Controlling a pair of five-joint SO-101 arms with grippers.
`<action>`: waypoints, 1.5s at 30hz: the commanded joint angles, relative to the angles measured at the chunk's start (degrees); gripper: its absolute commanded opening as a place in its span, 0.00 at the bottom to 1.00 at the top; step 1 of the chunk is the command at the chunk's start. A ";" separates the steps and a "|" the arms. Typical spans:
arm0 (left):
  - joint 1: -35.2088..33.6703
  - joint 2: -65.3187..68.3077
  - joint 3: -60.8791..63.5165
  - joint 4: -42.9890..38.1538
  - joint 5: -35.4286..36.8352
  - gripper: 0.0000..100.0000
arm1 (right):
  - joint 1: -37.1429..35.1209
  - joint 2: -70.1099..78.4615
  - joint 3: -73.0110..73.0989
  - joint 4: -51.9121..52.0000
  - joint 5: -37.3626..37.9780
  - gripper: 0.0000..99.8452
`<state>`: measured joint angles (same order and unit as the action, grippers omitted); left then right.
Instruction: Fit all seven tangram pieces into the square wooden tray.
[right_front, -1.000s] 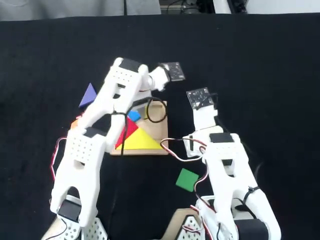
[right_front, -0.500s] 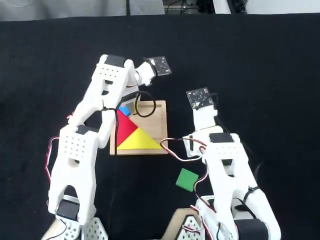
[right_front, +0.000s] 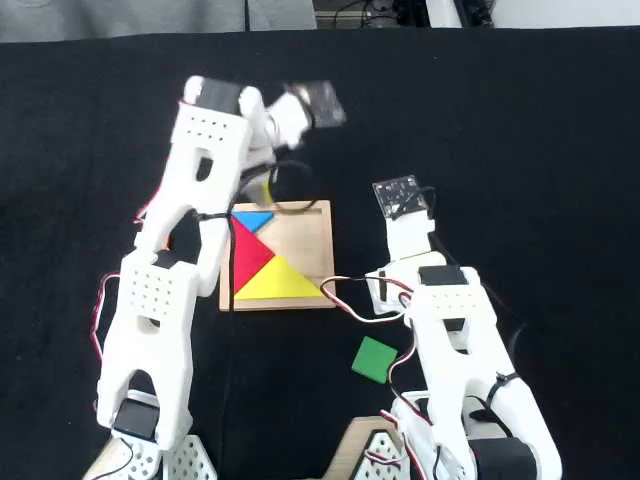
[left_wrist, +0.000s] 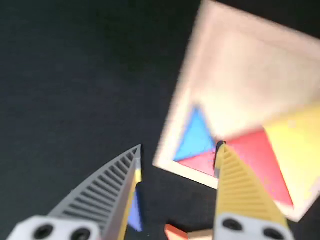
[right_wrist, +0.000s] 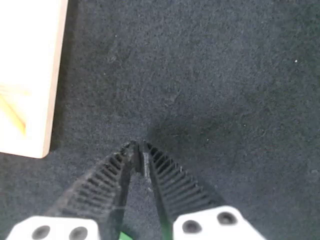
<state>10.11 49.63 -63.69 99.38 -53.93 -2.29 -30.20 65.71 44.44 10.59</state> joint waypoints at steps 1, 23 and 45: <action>-3.21 -6.51 -15.78 1.58 10.73 0.24 | 0.53 -2.24 -1.45 -0.97 -0.62 0.01; -23.34 -53.80 33.80 1.14 15.56 0.24 | 0.53 -2.24 -1.27 -0.97 -0.62 0.01; -46.55 -95.38 114.86 -33.67 18.81 0.24 | -5.54 -9.71 -10.86 31.21 27.25 0.01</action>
<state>-33.58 -40.22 36.88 72.57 -35.91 -3.16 -35.82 56.92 68.97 28.88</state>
